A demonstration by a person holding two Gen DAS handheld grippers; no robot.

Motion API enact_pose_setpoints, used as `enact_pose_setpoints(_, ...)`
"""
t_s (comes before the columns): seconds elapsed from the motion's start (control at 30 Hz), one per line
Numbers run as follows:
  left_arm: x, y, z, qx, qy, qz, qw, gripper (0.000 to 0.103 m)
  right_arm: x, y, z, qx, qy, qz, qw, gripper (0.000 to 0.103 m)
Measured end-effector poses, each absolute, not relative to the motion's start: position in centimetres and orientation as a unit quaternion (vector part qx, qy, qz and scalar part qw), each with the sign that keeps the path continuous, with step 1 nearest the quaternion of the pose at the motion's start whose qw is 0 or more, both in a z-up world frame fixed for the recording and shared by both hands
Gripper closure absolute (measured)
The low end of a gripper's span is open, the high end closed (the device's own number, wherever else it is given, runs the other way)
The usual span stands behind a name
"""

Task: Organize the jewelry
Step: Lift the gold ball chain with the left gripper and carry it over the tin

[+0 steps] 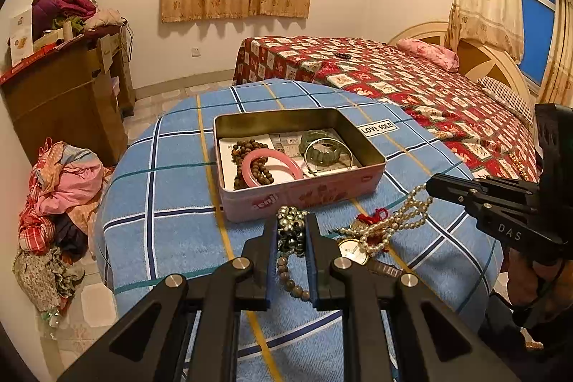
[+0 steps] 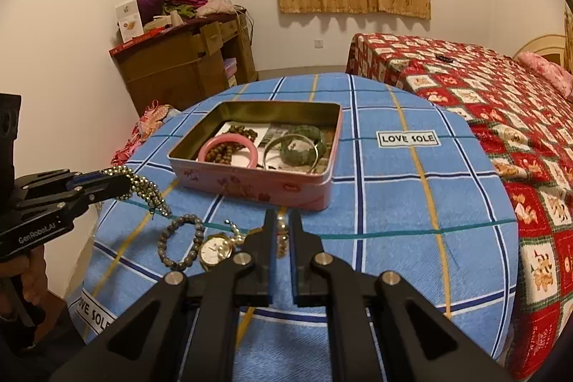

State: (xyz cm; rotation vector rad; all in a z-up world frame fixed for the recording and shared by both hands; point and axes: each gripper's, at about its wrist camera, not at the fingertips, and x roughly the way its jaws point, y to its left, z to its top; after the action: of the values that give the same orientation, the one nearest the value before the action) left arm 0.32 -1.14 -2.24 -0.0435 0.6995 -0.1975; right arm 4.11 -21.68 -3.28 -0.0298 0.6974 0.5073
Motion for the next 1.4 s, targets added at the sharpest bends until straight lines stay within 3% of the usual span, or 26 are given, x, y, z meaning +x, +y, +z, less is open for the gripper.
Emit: enact_pose_setpoints(1.4, 1.9, -0.6, 0.7, -0.013, 0.314, -0.088, 0.945, 0.089, 4.9, -22.0, 0.5, -0.017, 0.296, 0.254, 0.921, 0.096)
